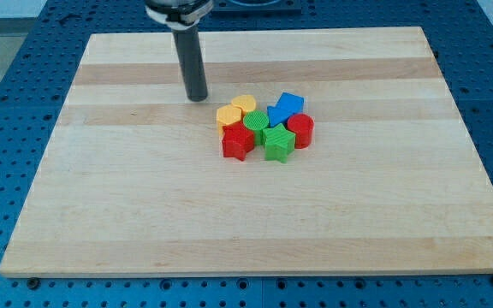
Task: Move the group of blocks slightly down
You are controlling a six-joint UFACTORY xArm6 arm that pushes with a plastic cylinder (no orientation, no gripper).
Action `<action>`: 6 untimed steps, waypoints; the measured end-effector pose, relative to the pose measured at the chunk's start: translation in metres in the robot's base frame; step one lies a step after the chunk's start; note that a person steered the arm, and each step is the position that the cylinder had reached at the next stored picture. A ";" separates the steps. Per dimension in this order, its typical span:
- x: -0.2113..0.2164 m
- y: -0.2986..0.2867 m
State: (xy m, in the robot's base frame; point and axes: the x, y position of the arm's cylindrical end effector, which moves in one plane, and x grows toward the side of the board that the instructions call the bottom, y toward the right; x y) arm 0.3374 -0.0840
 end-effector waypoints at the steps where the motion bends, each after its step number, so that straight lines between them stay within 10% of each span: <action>1: -0.018 0.069; 6: 0.106 0.129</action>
